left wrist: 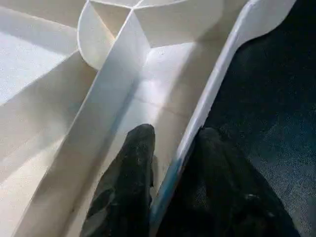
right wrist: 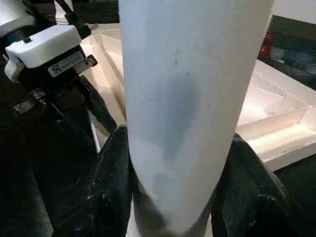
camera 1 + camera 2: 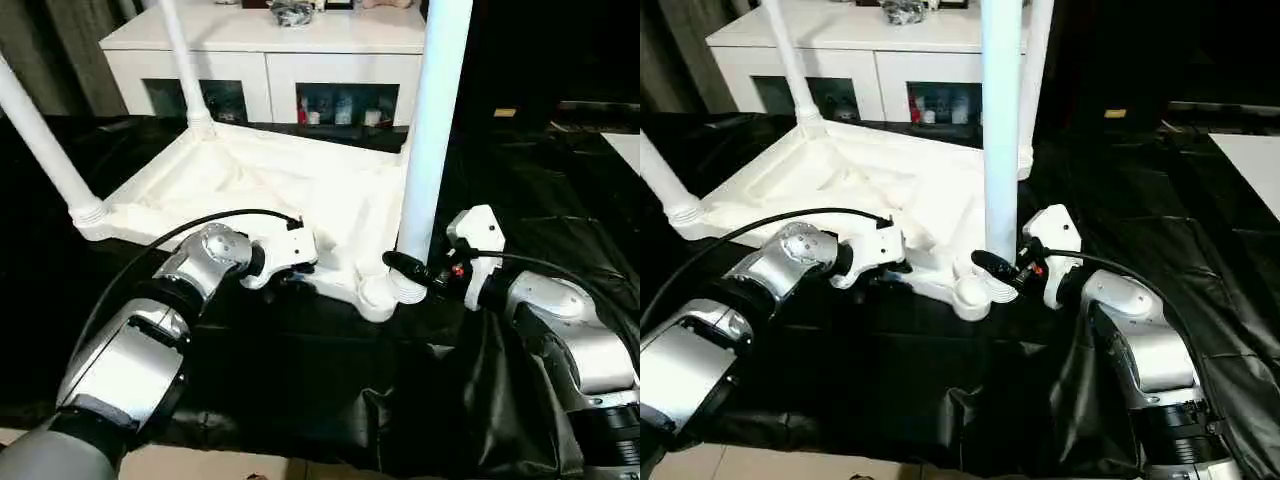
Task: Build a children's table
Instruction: Insert table leg to table base
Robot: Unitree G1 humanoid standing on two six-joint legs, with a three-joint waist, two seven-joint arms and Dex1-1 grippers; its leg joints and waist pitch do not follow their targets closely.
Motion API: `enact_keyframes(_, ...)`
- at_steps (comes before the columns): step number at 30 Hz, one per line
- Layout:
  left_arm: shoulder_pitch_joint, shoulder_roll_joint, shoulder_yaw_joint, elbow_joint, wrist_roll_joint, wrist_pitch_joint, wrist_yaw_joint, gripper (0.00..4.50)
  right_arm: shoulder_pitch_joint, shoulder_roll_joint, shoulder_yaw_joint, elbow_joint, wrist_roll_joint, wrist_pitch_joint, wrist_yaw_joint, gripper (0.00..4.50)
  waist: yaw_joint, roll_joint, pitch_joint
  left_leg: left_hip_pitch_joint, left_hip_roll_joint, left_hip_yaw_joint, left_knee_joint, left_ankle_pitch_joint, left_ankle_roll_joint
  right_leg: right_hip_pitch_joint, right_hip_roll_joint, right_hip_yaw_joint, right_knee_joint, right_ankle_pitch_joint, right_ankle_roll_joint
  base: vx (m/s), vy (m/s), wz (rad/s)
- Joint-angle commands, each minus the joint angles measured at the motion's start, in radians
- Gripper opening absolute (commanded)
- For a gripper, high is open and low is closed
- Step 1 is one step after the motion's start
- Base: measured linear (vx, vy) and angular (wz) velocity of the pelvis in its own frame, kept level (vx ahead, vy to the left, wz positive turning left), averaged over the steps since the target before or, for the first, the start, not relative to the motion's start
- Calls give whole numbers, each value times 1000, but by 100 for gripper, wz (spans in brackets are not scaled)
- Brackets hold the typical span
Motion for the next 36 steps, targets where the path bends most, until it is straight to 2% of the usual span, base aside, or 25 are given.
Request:
enact_keyframes(1, 18, 5, -36, 11, 29, 21, -73, 139, -5, -11, 10, -15, -2, -8, 9, 184, 5, -7, -68, 24, 103, -50, -96, -136, 65, 51, -97, 47, -56, -26, -325, 0, 0, 0)
enact_keyframes(6, 30, 24, -48, -14, 39, 59, -175, 104, -7, -12, 10, -15, -4, -11, 9, 184, 5, -4, -66, 26, 104, -49, -99, -159, 53, 50, -98, 48, -58, -46, -329, 0, 0, 0)
enact_keyframes(10, 73, 68, -65, -112, 42, 126, -256, 73, -9, -12, 3, -13, -6, -20, 1, 184, 3, -3, -63, 24, 106, -51, -103, -180, 40, 50, -100, 49, -59, -64, -329, 0, 0, 0)
enact_keyframes(12, 139, 102, -44, -223, 20, 171, -226, 63, -8, -2, -5, -14, -8, -29, -16, 184, 1, 3, -63, 21, 106, -52, -105, -192, 32, 53, -101, 49, -59, -80, -327, 0, 0, 0)
enact_keyframes(13, 165, 113, -31, -264, 11, 190, -207, 55, -7, 2, -8, -15, -9, -33, -24, 184, -2, 1, -62, 17, 111, -56, -109, -189, 29, 56, -104, 49, -56, -74, -326, 0, 0, 0)
enact_keyframes(16, 182, 119, -22, -294, 7, 207, -198, 43, -7, 4, -10, -15, -9, -35, -28, 184, -7, 3, -59, 26, 101, -49, -106, -219, 26, 47, -96, 50, -69, -157, -310, 0, 0, 0)
enact_keyframes(17, 231, 127, 13, -370, -1, 259, -127, 40, -11, 15, -23, -12, -4, -34, -47, 184, -6, 5, -58, 27, 104, -50, -108, -229, 18, 48, -99, 52, -68, -172, -310, 0, 0, 0)
enact_keyframes(18, 231, 127, 13, -370, -1, 259, -127, 36, -11, 15, -23, -12, -4, -34, -47, 184, -10, 2, -55, 20, 104, -52, -109, -232, 17, 52, -100, 52, -69, -183, -307, 0, 0, 0)
enact_keyframes(19, 304, 123, 80, -499, -19, 380, -51, 36, -16, 33, -42, -10, 12, -22, -70, 184, -13, 2, -57, 25, 107, -54, -113, -247, 3, 54, -102, 52, -70, -238, -292, 0, 0, 0)
enact_keyframes(20, 361, 118, 132, -602, -32, 481, 5, 32, -20, 46, -57, -10, 24, -14, -86, 184, -24, -1, -49, 10, 107, -60, -117, -241, 11, 57, -103, 49, -70, -255, -288, 0, 0, 0)
enact_keyframes(21, 424, 104, 183, -721, -30, 599, 61, 30, -21, 58, -64, -10, 32, -8, -97, 184, -28, -6, -50, 13, 106, -58, -119, -250, 10, 56, -100, 46, -74, -296, -276, 0, 0, 0)
enact_keyframes(22, 471, 94, 208, -816, -27, 678, 83, 30, -20, 63, -63, -9, 34, -8, -101, 184, -33, -7, -51, 15, 106, -60, -115, -248, 12, 56, -104, 47, -81, -347, -260, 0, 0, 0)
enact_keyframes(23, 512, 79, 226, -901, -17, 758, 105, 30, -19, 69, -58, -6, 35, -9, -103, 184, -42, -8, -49, 5, 100, -62, -113, -226, 22, 57, -101, 45, -81, -362, -249, 0, 0, 0)
enact_keyframes(24, 518, 75, 229, -916, -13, 773, 111, 29, -19, 70, -58, -5, 36, -9, -104, 184, -42, -8, -49, 5, 100, -62, -113, -226, 22, 57, -101, 45, -81, -362, -249, 13, -4, -18)
enact_keyframes(25, 526, 69, 234, -934, -7, 791, 123, 29, -20, 74, -55, -3, 37, -9, -105, 184, -50, -4, -53, -1, 94, -63, -111, -201, 38, 57, -93, 42, -83, -353, -233, 0, 0, 0)
enact_keyframes(26, 533, 57, 235, -958, -4, 800, 140, 29, -22, 80, -48, 2, 35, -11, -106, 184, -51, -10, -52, 2, 92, -62, -110, -206, 47, 50, -89, 41, -86, -350, -231, 0, 0, 0)
enact_keyframes(27, 534, 54, 236, -961, -8, 798, 142, 15, -22, 81, -47, 3, 35, -11, -106, 184, -51, -10, -53, 3, 90, -61, -108, -206, 50, 49, -90, 41, -88, -348, -232, 0, 0, 0)
enact_keyframes(28, 535, 49, 238, -965, -15, 795, 146, 15, -24, 82, -45, 4, 35, -10, -106, 184, -51, -16, -53, 3, 89, -60, -107, -203, 54, 49, -89, 41, -88, -344, -233, 0, 0, 0)
enact_keyframes(30, 552, 45, 224, -1009, -37, 786, 129, 2, -30, 91, -40, 10, 33, -8, -107, 184, -44, -15, -53, 8, 89, -57, -105, -182, 67, 44, -89, 43, -90, -319, -243, 0, 0, 0)
enact_keyframes(31, 558, 48, 212, -1018, -40, 768, 118, 2, -33, 92, -38, 13, 32, -8, -105, 184, -40, -21, -54, 12, 91, -55, -106, -168, 75, 41, -86, 43, -89, -296, -250, 0, 0, 0)
enact_keyframes(32, 570, 49, 205, -1049, -37, 780, 114, 2, -35, 93, -36, 14, 32, -8, -104, 184, -31, -14, -56, 18, 93, -52, -105, -153, 78, 37, -85, 44, -85, -267, -260, 0, 0, 0)
enact_keyframes(33, 584, 52, 197, -1080, -37, 792, 109, 2, -37, 93, -35, 16, 31, -8, -103, 184, -29, -15, -57, 18, 95, -52, -104, -140, 82, 38, -85, 45, -83, -240, -267, 0, 0, 0)
enact_keyframes(34, 593, 57, 190, -1098, -37, 776, 105, 2, -38, 92, -34, 17, 31, -7, -102, 184, -23, -15, -59, 16, 97, -52, -104, -100, 92, 41, -84, 44, -74, -170, -281, 0, 0, 0)
enact_keyframes(35, 600, 63, 182, -1111, -41, 762, 101, 2, -38, 91, -36, 18, 31, -7, -100, 184, -17, -15, -60, 19, 96, -49, -102, -81, 104, 39, -82, 44, -69, -125, -290, 0, 0, 0)
enact_keyframes(36, 601, 65, 179, -1112, -43, 758, 99, 2, -38, 91, -36, 18, 30, -7, -100, 184, -17, -15, -60, 19, 96, -49, -102, -81, 104, 39, -82, 44, -69, -125, -290, 0, 0, 0)
